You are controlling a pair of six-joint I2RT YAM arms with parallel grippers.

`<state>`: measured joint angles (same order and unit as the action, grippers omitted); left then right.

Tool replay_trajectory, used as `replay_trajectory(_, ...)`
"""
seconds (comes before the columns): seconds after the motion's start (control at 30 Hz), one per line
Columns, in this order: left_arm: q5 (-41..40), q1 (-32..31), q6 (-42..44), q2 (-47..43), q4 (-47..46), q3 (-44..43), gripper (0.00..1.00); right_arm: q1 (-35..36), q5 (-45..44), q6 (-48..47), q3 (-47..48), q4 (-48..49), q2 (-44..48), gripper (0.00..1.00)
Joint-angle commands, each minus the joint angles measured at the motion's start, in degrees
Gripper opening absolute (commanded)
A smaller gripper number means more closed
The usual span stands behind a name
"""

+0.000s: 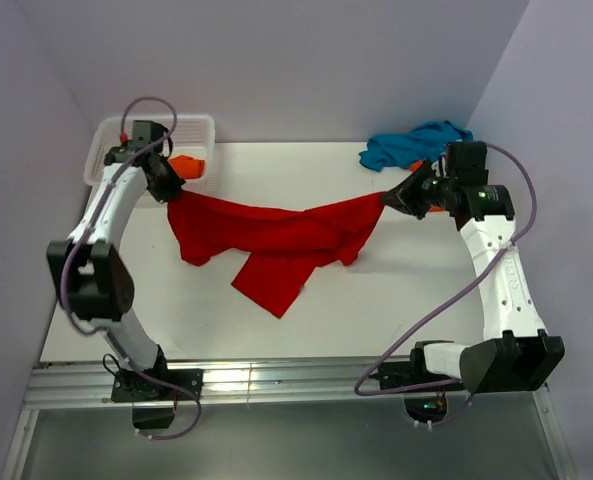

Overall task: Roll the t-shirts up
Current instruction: Flatten the tshirt

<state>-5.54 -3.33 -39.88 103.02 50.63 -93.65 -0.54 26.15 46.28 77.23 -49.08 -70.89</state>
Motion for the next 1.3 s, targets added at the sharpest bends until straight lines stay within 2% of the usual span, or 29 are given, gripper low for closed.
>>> replay_trajectory(0.0, -1.14, 0.52, -0.38, -15.96, -1.42, 0.74, 0.00, -0.34, 3.02, -1.98, 6.96, 0.47, 1.37, 0.00)
replay_trajectory(0.13, -0.79, 0.34, -0.73, -27.77, -1.68, 1.80, 0.00, -0.34, 8.99, 0.46, 9.34, 7.23, 4.53, 0.00)
replay_trajectory(0.23, -0.26, 0.34, -1.51, -36.03, -2.47, 2.33, 0.00, -0.34, 11.55, 2.49, 10.48, 16.09, 8.92, 0.00)
replay_trajectory(0.37, 1.75, 0.34, -5.02, -49.10, -7.99, 6.10, 0.00, -0.43, 11.38, 3.55, 12.94, 22.86, 15.24, 0.00)
replay_trajectory(0.43, 2.46, 0.34, -5.47, -52.73, -10.46, 7.34, 0.00, -0.34, 10.76, 4.78, 14.08, 27.52, 18.75, 0.00)
replay_trajectory(0.57, 2.38, 0.34, -4.25, -60.20, -11.25, 4.88, 0.00, -0.34, 9.80, 6.89, 16.54, 34.82, 23.68, 0.00)
replay_trajectory(0.67, 1.76, 0.34, -3.81, -64.07, -12.40, 2.95, 0.00, -0.34, 8.48, 6.63, 21.01, 36.86, 26.24, 0.00)
replay_trajectory(0.8, -1.04, 0.34, -2.93, -65.76, -12.66, -2.49, 0.00, -0.43, 5.41, 3.04, 29.71, 34.41, 27.04, 0.00)
replay_trajectory(0.97, -3.51, 0.34, -2.66, -63.48, -11.87, -7.51, 0.00, -0.26, 0.66, 1.62, 40.18, 31.50, 24.49, 0.00)
replay_trajectory(1.13, -3.86, 0.08, -3.62, -58.12, -12.31, -9.09, 0.00, -0.26, 0.57, 4.60, 39.33, 32.28, 19.23, 0.00)
replay_trajectory(1.27, -4.13, 0.08, -3.89, -51.89, -11.26, -14.18, 0.00, -0.26, 1.44, 8.03, 39.66, 33.43, 14.83, 0.00)
